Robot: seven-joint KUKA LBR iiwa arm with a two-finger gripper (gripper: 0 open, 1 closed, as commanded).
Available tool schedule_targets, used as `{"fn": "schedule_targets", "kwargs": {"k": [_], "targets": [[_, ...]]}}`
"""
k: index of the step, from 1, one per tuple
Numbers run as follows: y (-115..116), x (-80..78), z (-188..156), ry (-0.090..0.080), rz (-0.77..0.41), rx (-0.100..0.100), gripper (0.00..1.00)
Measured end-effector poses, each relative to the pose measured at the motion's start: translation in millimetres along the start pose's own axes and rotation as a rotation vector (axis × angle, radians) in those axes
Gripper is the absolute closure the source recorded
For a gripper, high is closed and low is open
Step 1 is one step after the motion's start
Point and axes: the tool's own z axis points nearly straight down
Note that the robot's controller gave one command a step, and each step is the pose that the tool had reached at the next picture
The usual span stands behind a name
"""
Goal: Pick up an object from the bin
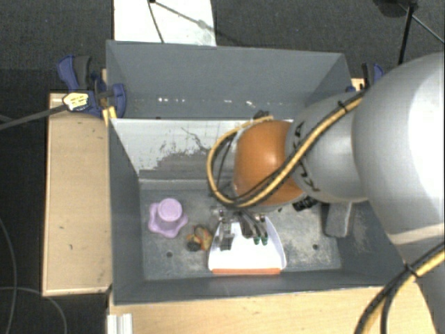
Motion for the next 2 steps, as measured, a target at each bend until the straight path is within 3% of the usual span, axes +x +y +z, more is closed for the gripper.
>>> {"fn": "schedule_targets", "kwargs": {"k": [2], "targets": [[5.1,5.4,-14.5,-0.003,0.012,-0.002,1.00]]}}
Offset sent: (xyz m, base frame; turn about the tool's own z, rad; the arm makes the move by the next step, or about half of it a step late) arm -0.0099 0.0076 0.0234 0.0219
